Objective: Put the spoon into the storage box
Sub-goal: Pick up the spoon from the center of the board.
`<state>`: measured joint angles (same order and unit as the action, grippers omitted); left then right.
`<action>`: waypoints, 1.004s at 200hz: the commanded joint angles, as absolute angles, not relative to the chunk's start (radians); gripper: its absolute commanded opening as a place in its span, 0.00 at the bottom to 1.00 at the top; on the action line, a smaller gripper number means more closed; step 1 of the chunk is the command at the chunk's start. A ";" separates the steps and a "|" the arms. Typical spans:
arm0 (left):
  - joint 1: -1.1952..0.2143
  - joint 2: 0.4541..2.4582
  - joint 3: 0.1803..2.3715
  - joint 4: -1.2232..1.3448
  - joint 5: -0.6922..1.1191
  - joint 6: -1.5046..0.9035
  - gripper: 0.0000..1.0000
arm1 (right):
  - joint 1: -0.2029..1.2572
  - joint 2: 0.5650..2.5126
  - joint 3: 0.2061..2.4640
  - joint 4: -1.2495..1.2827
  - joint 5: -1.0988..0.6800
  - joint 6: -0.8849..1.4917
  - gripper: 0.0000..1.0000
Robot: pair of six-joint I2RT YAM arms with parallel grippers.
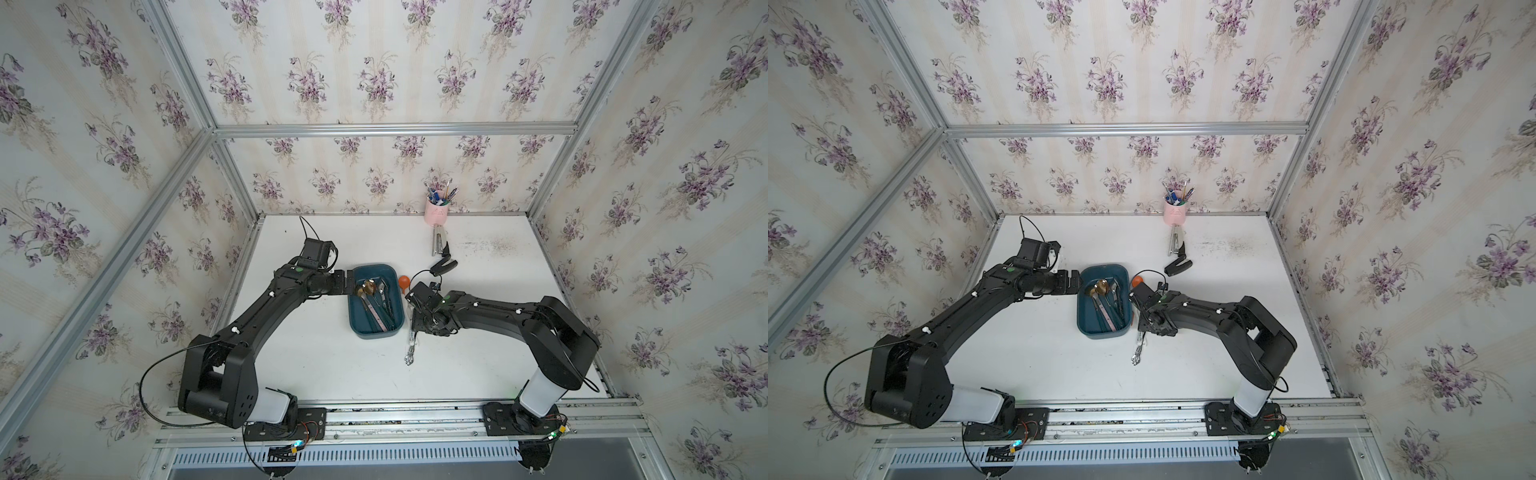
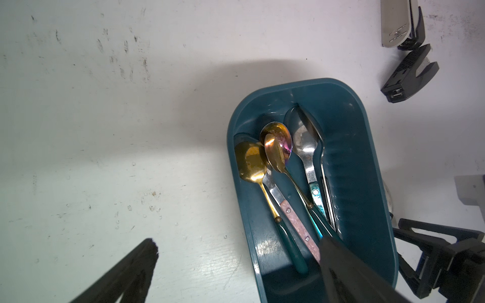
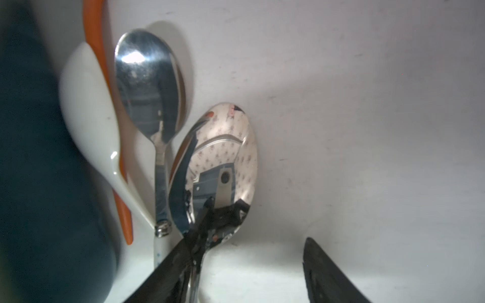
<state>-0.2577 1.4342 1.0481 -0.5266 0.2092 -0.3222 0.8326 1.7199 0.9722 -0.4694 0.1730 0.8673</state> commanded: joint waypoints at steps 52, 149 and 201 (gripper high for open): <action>-0.258 1.443 1.052 -0.517 0.201 -0.330 1.00 | 0.820 1.750 0.989 -0.506 0.183 0.797 0.59; -0.261 1.453 1.058 -0.510 0.192 -0.352 1.00 | 0.797 1.803 1.045 -0.501 0.135 0.770 0.49; -0.260 1.445 1.055 -0.518 0.175 -0.351 1.00 | 0.796 1.844 1.087 -0.516 0.118 0.754 0.36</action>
<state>-0.2615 1.4506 1.0523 -0.5179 0.1890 -0.3489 0.7971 1.8214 1.0798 -0.4911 0.1696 0.7628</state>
